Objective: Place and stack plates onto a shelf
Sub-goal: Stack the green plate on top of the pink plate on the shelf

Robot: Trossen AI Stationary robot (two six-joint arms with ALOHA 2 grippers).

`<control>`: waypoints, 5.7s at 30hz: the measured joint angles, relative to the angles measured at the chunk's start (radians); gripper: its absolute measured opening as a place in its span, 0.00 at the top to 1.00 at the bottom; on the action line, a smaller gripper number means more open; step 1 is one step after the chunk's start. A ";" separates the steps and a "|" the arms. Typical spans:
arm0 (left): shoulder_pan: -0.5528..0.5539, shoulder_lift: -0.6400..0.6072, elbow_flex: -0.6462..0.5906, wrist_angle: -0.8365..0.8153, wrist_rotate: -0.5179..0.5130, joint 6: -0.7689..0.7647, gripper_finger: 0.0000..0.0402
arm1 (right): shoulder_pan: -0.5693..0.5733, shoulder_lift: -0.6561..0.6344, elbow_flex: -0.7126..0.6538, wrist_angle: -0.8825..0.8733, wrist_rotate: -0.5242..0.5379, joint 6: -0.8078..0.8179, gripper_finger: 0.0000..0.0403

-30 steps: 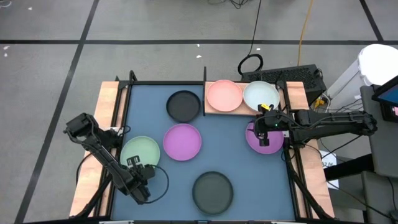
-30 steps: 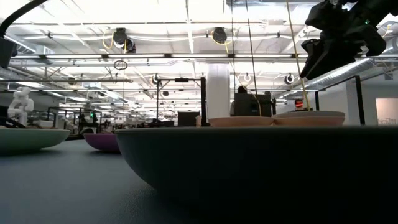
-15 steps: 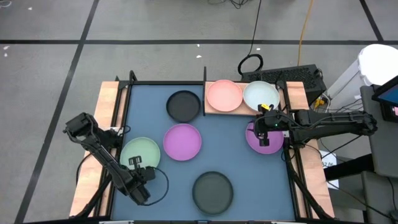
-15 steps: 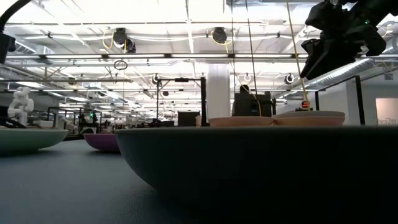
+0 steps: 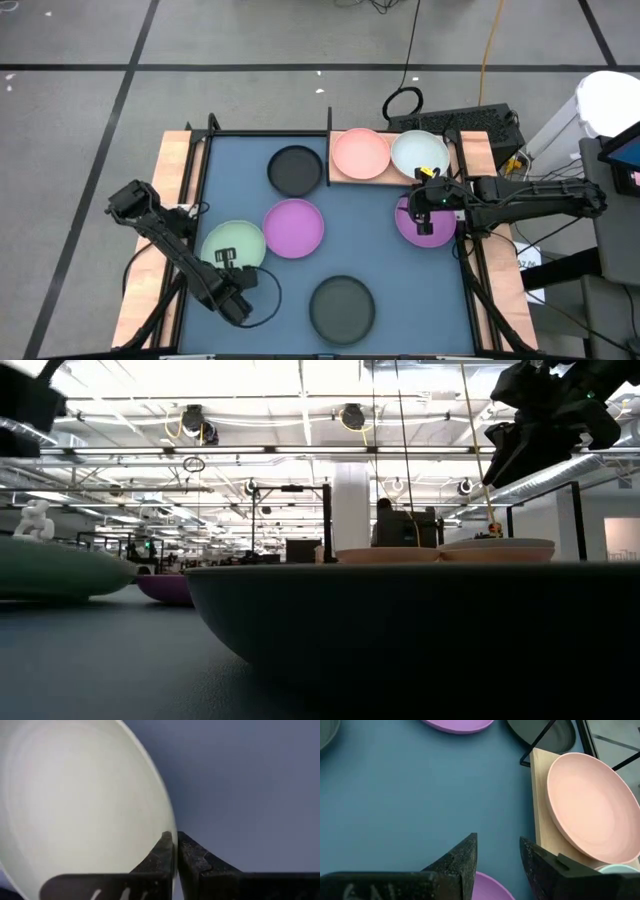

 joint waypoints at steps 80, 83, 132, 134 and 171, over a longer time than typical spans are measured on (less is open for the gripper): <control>0.779 -0.001 0.402 0.760 -0.073 1.777 0.98 | 0.000 -0.115 0.000 -0.015 -0.074 0.156 0.86; 0.818 -0.001 0.402 0.820 -0.022 1.775 0.98 | 0.000 -0.145 0.000 -0.015 -0.073 0.156 0.90; 1.013 0.452 0.850 0.682 0.035 1.389 0.98 | 0.000 -0.231 0.001 -0.014 -0.075 0.100 1.00; 1.015 0.452 0.850 0.679 0.035 1.425 0.98 | 0.000 -0.231 0.001 -0.014 -0.075 0.100 1.00; 1.044 0.527 0.849 0.415 0.102 1.656 0.96 | -0.001 -0.230 0.000 -0.015 -0.076 0.097 1.00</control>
